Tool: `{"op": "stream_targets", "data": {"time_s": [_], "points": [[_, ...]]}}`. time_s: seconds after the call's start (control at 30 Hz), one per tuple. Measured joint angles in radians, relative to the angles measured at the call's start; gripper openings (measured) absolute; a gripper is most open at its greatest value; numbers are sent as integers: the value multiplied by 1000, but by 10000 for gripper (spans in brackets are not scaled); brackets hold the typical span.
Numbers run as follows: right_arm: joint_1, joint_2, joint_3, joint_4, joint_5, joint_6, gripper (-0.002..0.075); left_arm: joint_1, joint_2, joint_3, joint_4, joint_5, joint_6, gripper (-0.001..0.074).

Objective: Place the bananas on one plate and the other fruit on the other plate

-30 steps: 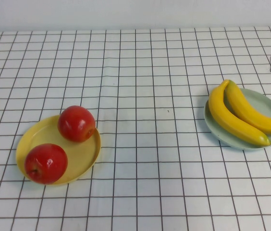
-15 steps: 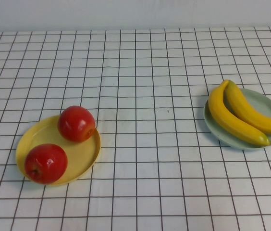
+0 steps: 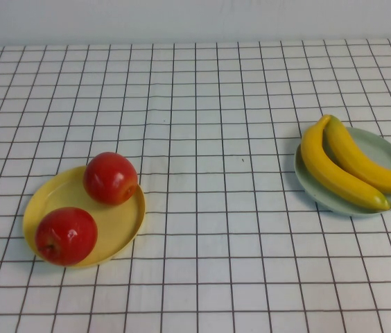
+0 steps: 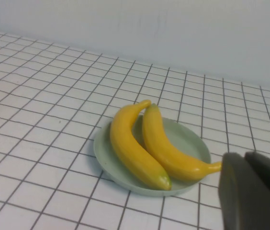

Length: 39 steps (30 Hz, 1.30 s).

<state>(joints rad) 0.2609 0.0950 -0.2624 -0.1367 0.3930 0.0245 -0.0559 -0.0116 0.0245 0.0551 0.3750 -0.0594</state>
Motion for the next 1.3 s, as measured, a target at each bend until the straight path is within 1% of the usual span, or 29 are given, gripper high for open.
{"op": "stream_targets", "data": {"time_s": [0.23,0.37,0.43,0.63,0.77,0.83,0.97,1.07,1.3], "points": [[-79,-75,101,-15,-17,73,-15,0,0,0,0,0,0,-4],[-152,-102,188,-12,-128,96,-15,0,0,0,0,0,0,-4],[-172,-102,215,-1,-166,98,-15,0,0,0,0,0,0,-4],[-183,-102,241,26,-160,102,-15,0,0,0,0,0,0,-4],[-189,-102,267,85,-158,102,-15,0,0,0,0,0,0,-4],[-207,-102,284,114,-158,96,-15,0,0,0,0,0,0,-4],[-266,-102,288,167,-173,28,-15,0,0,0,0,0,0,-4],[-279,-102,288,170,-173,9,-15,0,0,0,0,0,0,-4],[-279,-102,288,161,-51,-1,-15,0,0,0,0,0,0,-4]]}}
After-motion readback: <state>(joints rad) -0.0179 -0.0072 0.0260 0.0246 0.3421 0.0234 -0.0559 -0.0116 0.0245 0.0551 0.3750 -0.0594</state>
